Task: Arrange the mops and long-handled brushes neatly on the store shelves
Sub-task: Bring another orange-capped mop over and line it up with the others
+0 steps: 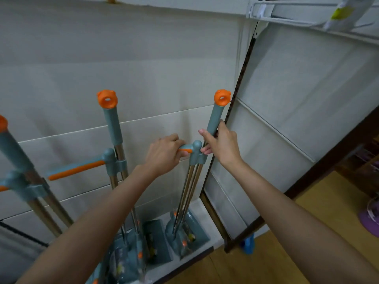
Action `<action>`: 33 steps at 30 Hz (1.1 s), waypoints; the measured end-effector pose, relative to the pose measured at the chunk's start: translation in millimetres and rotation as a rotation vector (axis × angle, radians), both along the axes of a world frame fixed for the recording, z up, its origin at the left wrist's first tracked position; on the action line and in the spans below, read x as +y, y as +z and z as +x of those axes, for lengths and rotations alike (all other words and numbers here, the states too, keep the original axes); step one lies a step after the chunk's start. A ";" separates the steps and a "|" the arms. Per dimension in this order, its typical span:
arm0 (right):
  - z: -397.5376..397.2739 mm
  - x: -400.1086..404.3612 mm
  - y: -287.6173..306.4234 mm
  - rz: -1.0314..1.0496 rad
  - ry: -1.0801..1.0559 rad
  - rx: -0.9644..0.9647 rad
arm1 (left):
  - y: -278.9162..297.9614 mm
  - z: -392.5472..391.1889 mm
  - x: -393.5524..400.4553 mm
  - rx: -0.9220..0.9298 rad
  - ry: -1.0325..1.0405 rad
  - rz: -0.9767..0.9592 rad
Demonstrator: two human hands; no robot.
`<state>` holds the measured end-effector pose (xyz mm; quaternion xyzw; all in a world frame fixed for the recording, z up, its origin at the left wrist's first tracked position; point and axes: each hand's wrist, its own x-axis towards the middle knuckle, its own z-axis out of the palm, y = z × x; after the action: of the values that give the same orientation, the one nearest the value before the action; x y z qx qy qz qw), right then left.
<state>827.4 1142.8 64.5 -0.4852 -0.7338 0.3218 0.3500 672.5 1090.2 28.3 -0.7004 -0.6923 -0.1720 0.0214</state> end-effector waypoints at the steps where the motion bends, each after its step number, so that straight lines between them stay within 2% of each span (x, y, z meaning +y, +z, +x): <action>1: -2.1 2.7 -0.7 -0.008 -0.005 0.012 | -0.6 -1.7 2.3 -0.004 -0.004 0.006; 10: -3.0 13.6 3.2 -0.096 0.034 -0.013 | 6.6 -4.3 18.8 -0.048 -0.038 -0.080; 13: 0.4 8.2 2.5 -0.097 0.080 -0.062 | 6.9 5.1 15.3 -0.096 -0.067 0.024; 15: 5.4 2.3 3.0 -0.091 0.107 -0.087 | 12.3 14.1 9.1 -0.174 -0.089 0.168; 17: 15.4 -5.0 5.7 -0.105 0.112 -0.074 | 21.6 24.7 -0.9 -0.330 -0.127 0.285; 20: 47.9 -21.0 12.4 -0.092 0.028 -0.028 | 33.2 52.6 -15.2 -0.524 -0.267 0.278; 23: 102.2 -53.4 10.4 -0.064 -0.123 0.041 | 26.6 97.8 -15.8 -0.562 -0.471 0.149; 26: 178.9 -110.3 -0.8 -0.067 -0.376 0.034 | 15.0 172.1 -15.2 -0.545 -0.713 -0.046; 28: 238.9 -174.6 -8.6 -0.101 -0.642 0.055 | 8.6 246.5 -30.6 -0.518 -0.933 -0.183; 33: 316.8 -336.3 -24.6 -0.167 -1.209 0.126 | 6.7 382.8 -111.1 -0.424 -1.420 -0.452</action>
<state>1144.3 806.5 39.8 -0.8214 -0.2789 0.1510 0.4741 1055.4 979.0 35.0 -0.9159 -0.0849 -0.1295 -0.3703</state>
